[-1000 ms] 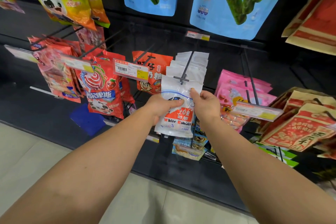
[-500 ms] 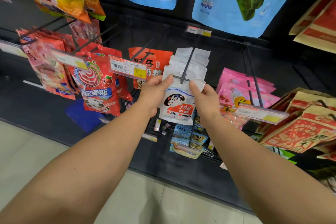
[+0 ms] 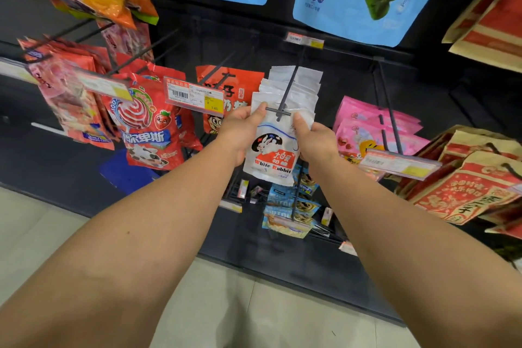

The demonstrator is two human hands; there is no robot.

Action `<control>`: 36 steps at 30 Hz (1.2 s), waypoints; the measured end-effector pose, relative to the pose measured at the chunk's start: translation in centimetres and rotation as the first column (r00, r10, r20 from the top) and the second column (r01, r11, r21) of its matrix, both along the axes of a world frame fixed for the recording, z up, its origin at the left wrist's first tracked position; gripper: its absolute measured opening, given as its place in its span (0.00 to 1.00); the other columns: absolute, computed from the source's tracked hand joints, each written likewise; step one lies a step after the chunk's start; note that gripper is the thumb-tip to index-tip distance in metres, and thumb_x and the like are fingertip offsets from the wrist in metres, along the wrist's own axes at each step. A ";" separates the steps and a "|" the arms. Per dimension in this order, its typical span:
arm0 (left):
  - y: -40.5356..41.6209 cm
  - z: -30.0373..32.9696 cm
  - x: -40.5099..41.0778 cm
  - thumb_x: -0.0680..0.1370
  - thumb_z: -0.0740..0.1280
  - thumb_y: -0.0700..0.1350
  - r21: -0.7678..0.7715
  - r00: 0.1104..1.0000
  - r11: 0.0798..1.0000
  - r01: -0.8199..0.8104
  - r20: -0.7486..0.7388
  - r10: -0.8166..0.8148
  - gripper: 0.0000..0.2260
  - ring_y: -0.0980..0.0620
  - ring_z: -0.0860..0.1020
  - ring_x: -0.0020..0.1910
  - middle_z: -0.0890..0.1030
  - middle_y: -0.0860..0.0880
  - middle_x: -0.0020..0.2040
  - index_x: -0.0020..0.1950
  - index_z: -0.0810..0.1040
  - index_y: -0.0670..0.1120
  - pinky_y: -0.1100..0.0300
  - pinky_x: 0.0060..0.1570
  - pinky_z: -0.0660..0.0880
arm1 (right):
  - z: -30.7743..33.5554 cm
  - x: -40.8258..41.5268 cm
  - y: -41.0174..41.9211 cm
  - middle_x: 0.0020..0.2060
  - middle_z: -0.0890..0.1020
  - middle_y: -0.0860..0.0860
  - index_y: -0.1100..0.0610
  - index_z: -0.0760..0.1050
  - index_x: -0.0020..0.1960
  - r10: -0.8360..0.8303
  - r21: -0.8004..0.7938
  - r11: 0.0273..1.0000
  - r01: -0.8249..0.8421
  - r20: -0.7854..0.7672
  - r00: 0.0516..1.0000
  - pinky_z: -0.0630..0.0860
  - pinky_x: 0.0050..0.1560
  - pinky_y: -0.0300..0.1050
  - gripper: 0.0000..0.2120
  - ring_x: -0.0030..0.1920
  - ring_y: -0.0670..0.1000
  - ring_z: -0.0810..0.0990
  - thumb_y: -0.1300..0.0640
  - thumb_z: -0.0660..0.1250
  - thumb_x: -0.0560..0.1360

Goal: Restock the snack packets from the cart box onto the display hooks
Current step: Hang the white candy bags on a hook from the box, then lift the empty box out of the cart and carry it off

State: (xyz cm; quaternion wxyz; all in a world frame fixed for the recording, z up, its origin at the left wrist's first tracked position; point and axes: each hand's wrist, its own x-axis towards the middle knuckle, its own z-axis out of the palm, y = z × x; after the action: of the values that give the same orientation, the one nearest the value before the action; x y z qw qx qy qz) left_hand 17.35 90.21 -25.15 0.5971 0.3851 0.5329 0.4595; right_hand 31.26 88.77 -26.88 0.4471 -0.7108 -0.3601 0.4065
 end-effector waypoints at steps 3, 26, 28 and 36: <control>0.0 0.3 -0.1 0.80 0.67 0.52 -0.017 0.999 1.000 0.004 -0.034 -0.004 0.12 0.56 0.82 0.32 0.84 0.51 0.42 0.58 0.79 0.46 0.68 0.22 0.73 | 0.4 0.3 0.3 0.46 0.84 0.51 0.52 0.75 0.41 0.013 -0.020 1.000 -0.012 0.037 0.999 0.80 0.54 0.55 0.20 0.48 0.55 0.83 0.35 0.64 0.72; -12.1 -4.4 7.0 0.77 0.62 0.64 -0.085 -0.008 0.837 0.541 -0.995 -0.096 0.33 0.43 0.53 0.79 0.56 0.47 0.80 0.78 0.57 0.55 0.42 0.76 0.50 | -3.9 9.5 -16.6 0.76 0.60 0.54 0.44 0.55 0.77 0.287 -0.211 0.958 -0.195 0.723 0.628 0.64 0.70 0.55 0.31 0.75 0.59 0.58 0.40 0.61 0.78; -14.8 -3.7 10.3 0.77 0.62 0.65 -0.080 -0.027 0.800 0.594 -0.996 -0.080 0.33 0.43 0.53 0.78 0.57 0.48 0.80 0.78 0.57 0.55 0.42 0.76 0.49 | -3.8 12.9 -19.9 0.76 0.60 0.55 0.44 0.55 0.77 0.263 -0.214 0.964 -0.155 0.730 0.630 0.61 0.72 0.55 0.31 0.75 0.58 0.57 0.40 0.61 0.77; -31.3 -1.8 29.6 0.76 0.63 0.64 -0.025 -0.003 0.565 0.825 -0.999 -0.039 0.32 0.44 0.55 0.78 0.59 0.49 0.80 0.77 0.59 0.56 0.43 0.76 0.49 | -1.6 31.0 -40.7 0.76 0.59 0.55 0.45 0.55 0.77 0.024 -0.200 0.960 0.195 0.754 0.656 0.62 0.70 0.53 0.30 0.75 0.58 0.58 0.42 0.61 0.78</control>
State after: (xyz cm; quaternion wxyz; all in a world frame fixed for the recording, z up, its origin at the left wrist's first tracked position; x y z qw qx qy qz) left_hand 46.95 58.91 -26.99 0.0815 0.8994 0.4291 0.0154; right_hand 62.27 48.06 -28.46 0.1791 -0.8837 -0.4207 0.0998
